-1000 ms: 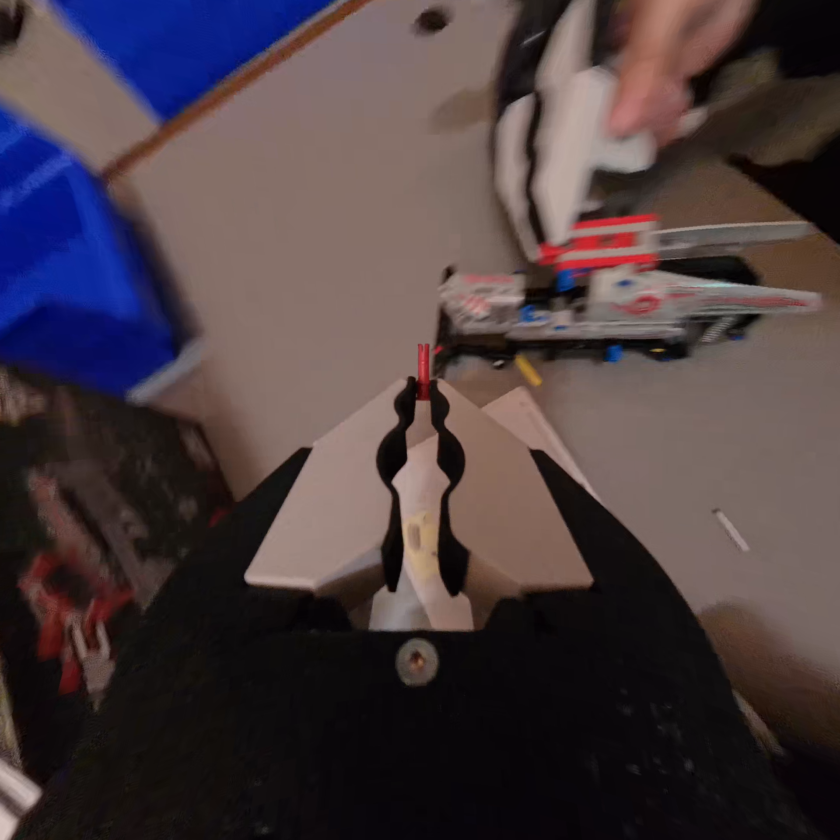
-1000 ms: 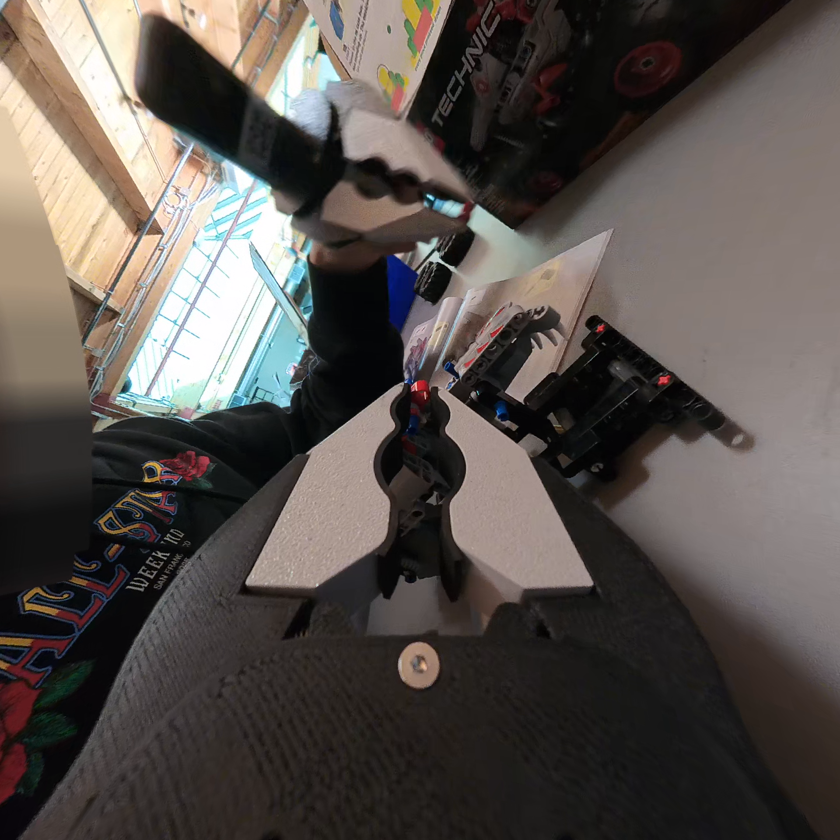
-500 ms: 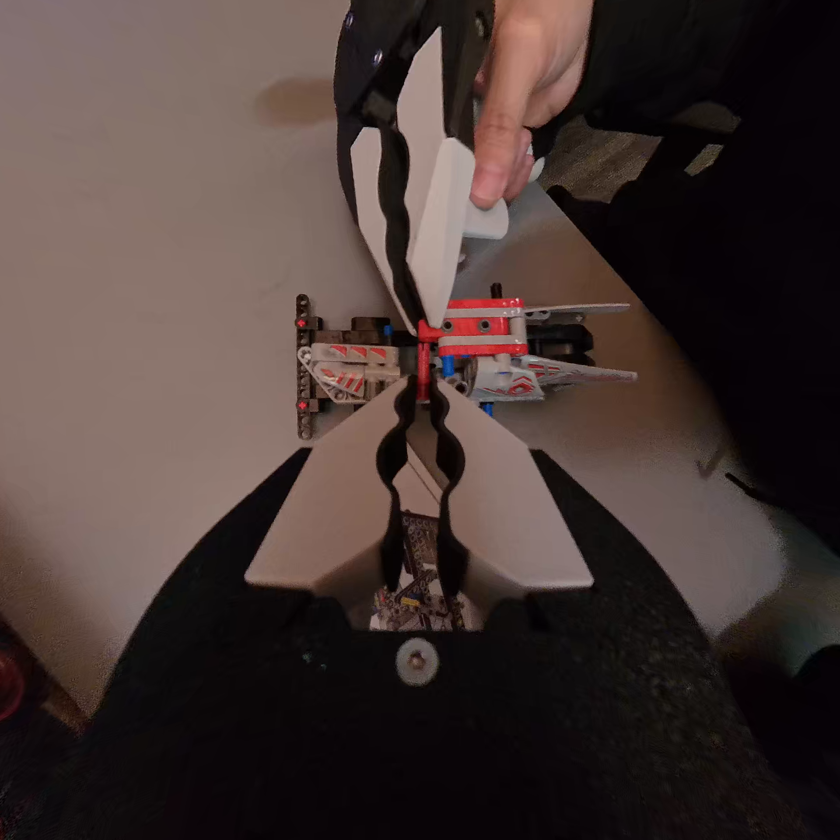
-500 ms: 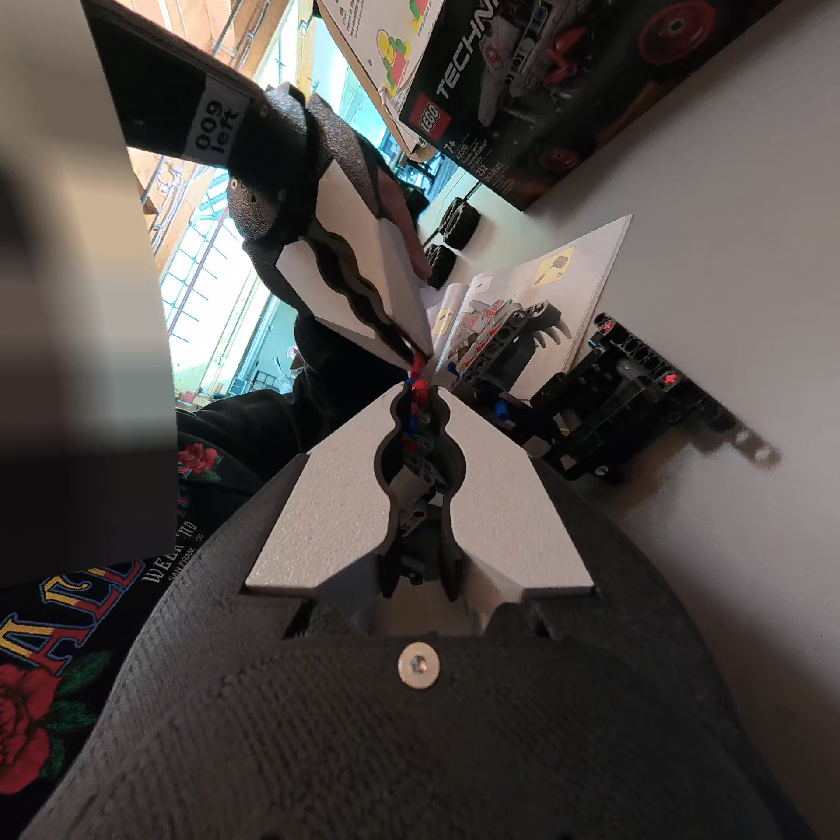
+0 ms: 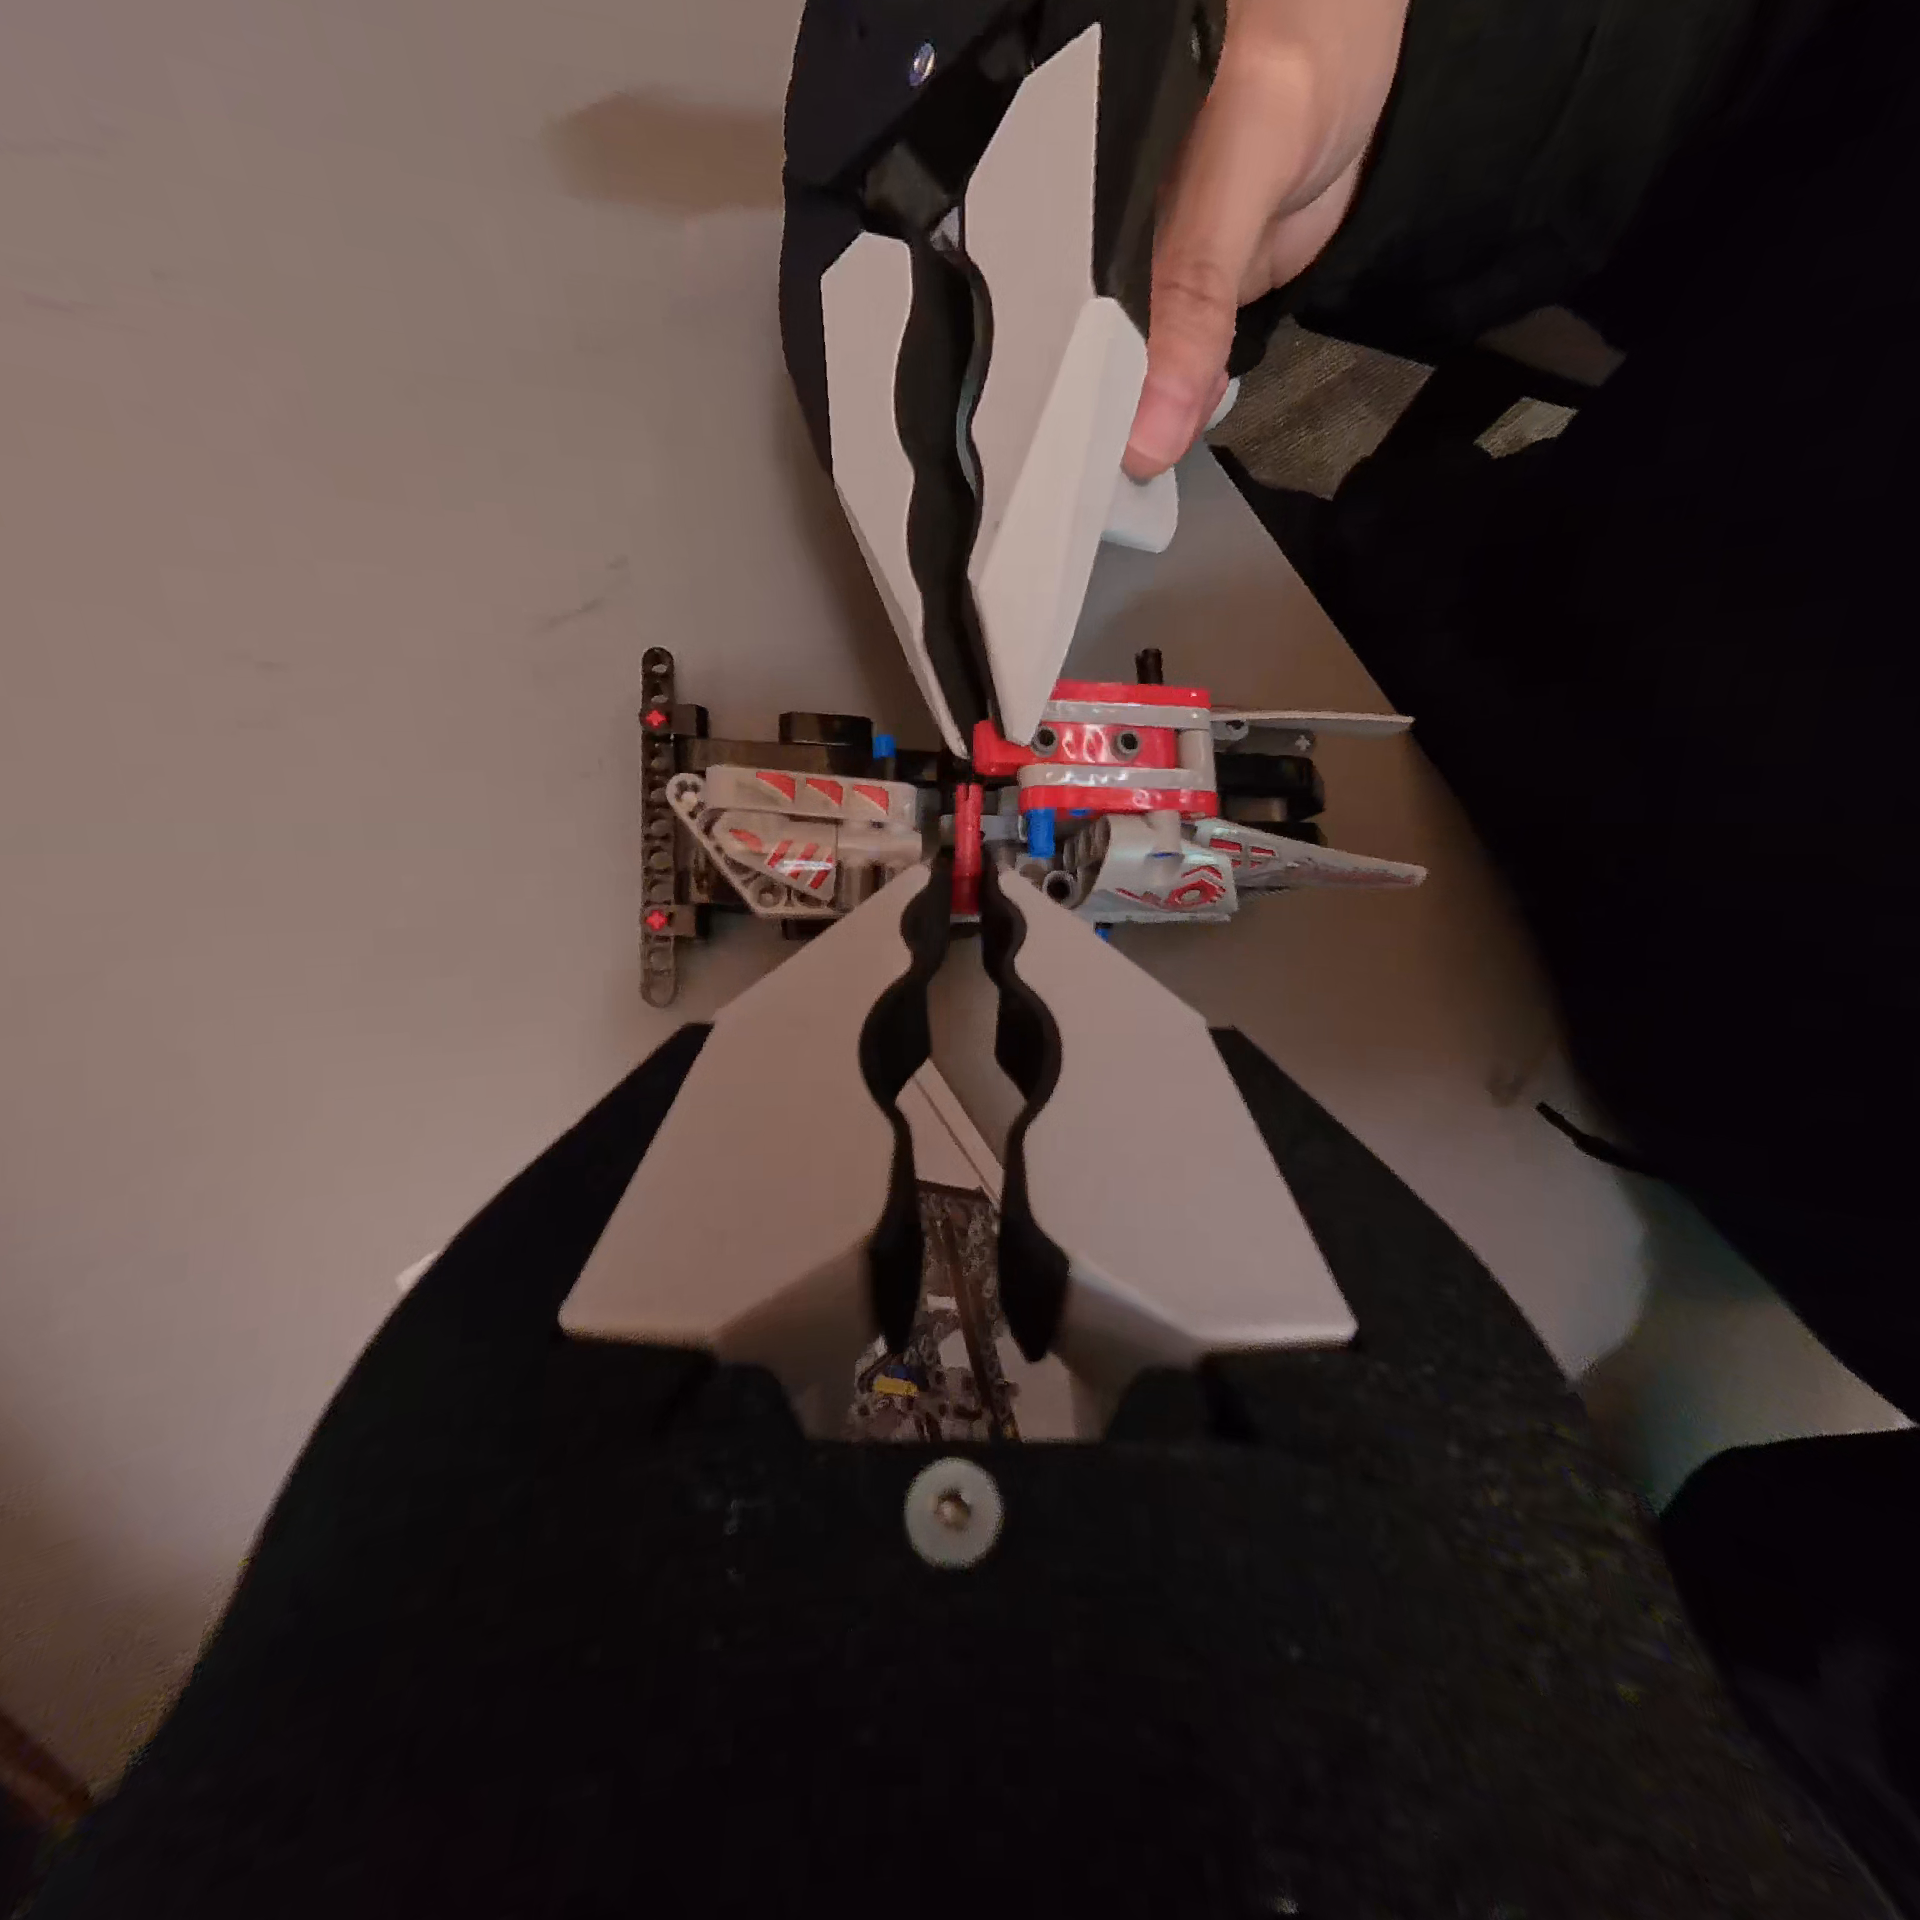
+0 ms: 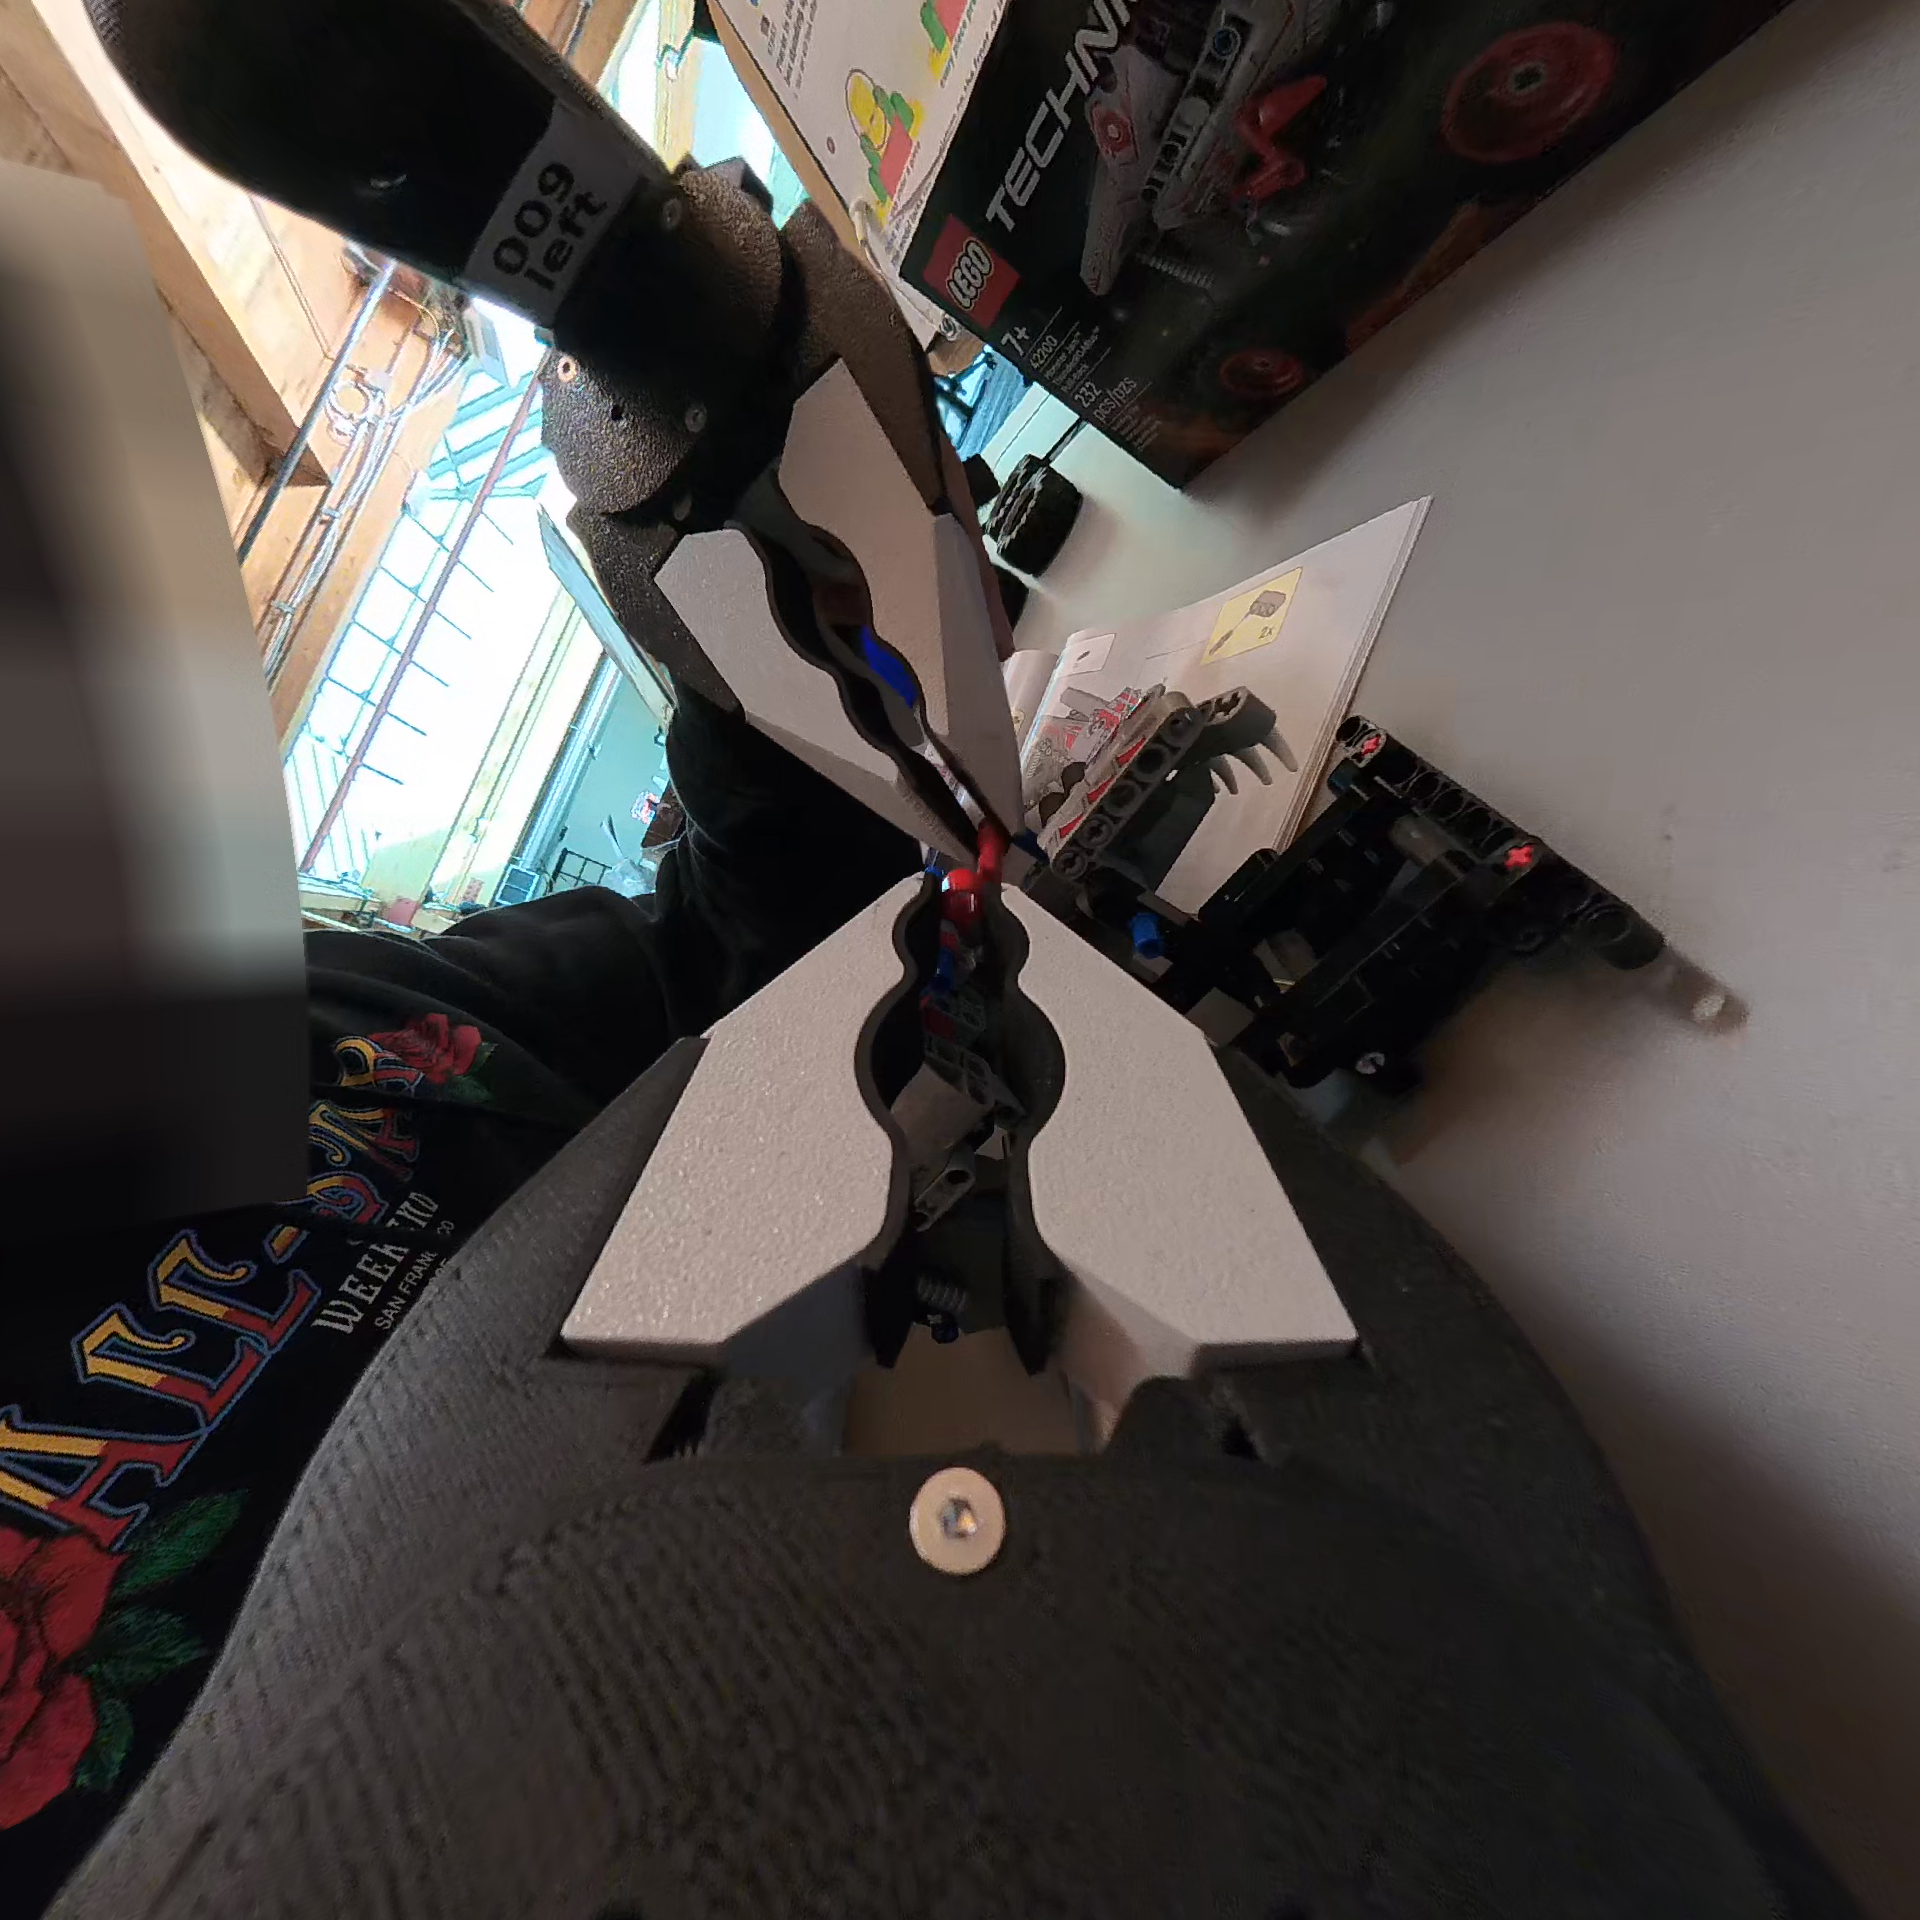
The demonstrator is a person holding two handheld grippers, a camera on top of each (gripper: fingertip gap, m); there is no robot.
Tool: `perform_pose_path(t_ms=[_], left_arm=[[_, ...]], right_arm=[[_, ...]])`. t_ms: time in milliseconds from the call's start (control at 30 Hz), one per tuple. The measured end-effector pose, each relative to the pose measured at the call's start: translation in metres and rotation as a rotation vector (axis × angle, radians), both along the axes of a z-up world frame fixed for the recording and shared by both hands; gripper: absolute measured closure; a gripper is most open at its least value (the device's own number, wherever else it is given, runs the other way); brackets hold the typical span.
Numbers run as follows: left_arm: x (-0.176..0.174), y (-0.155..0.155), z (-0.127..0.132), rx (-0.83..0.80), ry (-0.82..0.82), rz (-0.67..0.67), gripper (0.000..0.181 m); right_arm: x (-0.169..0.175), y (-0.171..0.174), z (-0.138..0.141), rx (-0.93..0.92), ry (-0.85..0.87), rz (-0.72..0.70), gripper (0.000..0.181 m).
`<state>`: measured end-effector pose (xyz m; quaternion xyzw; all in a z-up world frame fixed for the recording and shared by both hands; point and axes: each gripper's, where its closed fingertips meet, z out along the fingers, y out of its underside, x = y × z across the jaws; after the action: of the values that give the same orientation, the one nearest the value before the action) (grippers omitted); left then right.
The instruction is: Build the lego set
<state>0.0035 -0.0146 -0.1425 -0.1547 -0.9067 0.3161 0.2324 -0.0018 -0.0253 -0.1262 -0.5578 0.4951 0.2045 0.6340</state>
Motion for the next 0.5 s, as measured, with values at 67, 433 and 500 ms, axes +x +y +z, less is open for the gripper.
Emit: perform_pose_path(t_ms=[67, 433, 500], left_arm=[[0.0021, 0.001, -0.0004, 0.014, 0.042, 0.006, 0.178], [-0.0066, 0.0045, 0.0056, 0.056, 0.3, -0.143, 0.178], [-0.007, 0.005, 0.0081, 0.054, 0.348, -0.153, 0.178]], right_arm=[[0.0, -0.0001, 0.0001, -0.005, -0.002, 0.002, 0.174], [-0.0014, 0.0031, 0.0003, -0.032, 0.003, 0.029, 0.173], [-0.0015, 0.0031, 0.0004, -0.034, 0.006, 0.035, 0.173]])
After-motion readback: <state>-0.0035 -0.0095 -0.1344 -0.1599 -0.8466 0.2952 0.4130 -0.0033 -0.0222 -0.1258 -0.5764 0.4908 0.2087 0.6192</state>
